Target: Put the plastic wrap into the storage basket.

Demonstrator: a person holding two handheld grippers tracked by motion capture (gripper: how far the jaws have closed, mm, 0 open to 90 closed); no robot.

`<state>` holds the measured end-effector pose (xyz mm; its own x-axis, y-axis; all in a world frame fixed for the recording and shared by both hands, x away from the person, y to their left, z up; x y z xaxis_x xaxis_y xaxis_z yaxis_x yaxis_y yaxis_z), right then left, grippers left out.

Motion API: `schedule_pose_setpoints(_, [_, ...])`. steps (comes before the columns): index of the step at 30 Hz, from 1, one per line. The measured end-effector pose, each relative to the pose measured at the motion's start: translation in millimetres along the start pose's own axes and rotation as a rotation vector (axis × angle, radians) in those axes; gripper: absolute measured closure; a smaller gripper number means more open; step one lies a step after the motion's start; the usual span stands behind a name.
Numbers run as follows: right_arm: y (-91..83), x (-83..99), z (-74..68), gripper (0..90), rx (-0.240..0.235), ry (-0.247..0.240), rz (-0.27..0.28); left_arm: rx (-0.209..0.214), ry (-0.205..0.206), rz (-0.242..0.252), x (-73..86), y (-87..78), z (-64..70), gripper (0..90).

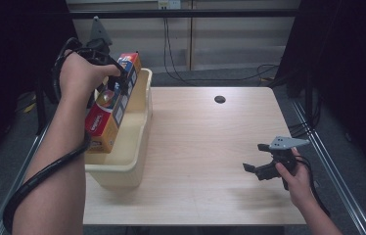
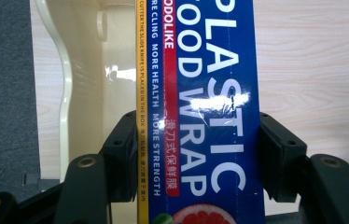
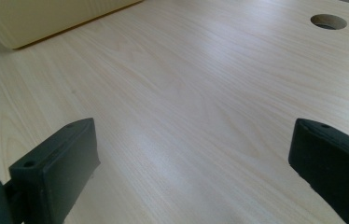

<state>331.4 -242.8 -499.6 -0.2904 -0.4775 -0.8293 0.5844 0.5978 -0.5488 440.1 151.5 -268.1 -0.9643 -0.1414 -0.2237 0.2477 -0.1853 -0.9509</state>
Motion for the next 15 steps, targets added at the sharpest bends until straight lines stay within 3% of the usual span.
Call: schedule_pose_setpoints(15, [-0.9, -1.6, 0.0, 1.1, 0.000, 0.003, 0.007, -0.018, -0.014, -0.012, 6.4, 9.7, -16.7, 40.8])
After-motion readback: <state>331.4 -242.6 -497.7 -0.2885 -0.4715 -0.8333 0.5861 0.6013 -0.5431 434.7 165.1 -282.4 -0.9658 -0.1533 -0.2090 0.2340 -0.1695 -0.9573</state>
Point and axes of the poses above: each handheld gripper's, and its own axes: y roughly forward along the jaws, x roughly out of its underside, z roughly to its right, the point moved 9 cm from there along y, roughly forward along the jaws, and after that the axes turned 13 degrees about -y, right-handed, at the moved point
